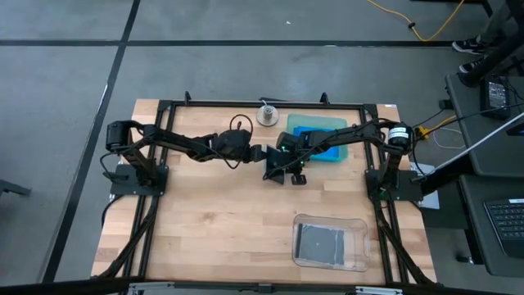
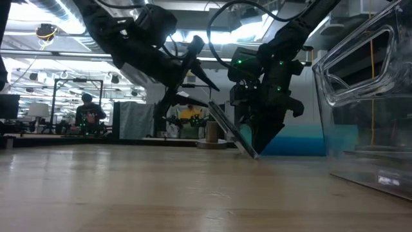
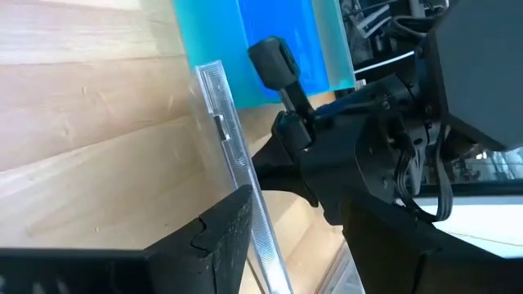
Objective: Pick & place jewel cases by type
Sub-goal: Put the black CD case into the transparent bin
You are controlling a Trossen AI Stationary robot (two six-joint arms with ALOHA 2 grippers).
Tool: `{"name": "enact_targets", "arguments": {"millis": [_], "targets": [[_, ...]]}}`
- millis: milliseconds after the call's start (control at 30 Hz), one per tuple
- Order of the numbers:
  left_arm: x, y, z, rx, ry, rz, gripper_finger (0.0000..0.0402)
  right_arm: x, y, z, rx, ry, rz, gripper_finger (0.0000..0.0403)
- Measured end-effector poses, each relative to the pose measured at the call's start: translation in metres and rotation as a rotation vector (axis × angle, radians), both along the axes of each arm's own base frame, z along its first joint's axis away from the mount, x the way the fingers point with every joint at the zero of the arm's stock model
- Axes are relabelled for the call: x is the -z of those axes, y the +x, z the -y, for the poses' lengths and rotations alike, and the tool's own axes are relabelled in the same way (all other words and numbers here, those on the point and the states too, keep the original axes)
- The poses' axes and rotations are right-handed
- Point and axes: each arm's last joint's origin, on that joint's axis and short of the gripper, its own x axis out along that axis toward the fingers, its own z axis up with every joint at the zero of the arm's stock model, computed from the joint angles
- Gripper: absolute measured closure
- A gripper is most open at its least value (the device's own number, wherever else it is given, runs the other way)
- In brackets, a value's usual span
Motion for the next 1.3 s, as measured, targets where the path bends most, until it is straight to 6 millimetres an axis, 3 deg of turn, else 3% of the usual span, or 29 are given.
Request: {"name": "enact_targets", "arguments": {"millis": [333, 500, 867, 1300], "targets": [[-0.009, 0.007, -0.001, 0.044, -0.028, 0.008, 0.0220, -0.001, 0.000, 0.001, -0.003, -0.001, -0.001, 0.0393], [-0.016, 0.011, -0.006, 0.085, -0.012, -0.043, 0.0219, -0.010, 0.006, 0.002, -0.021, -0.003, -0.016, 0.0393], [-0.008, 0.020, -0.006, 0.152, -0.015, -0.131, 0.0219, -0.039, 0.019, 0.005, -0.051, -0.003, -0.020, 0.0393], [-0.023, 0.027, -0.011, 0.193, 0.006, -0.118, 0.0219, -0.042, 0.020, 0.007, -0.096, 0.016, 0.015, 0.0393]]}}
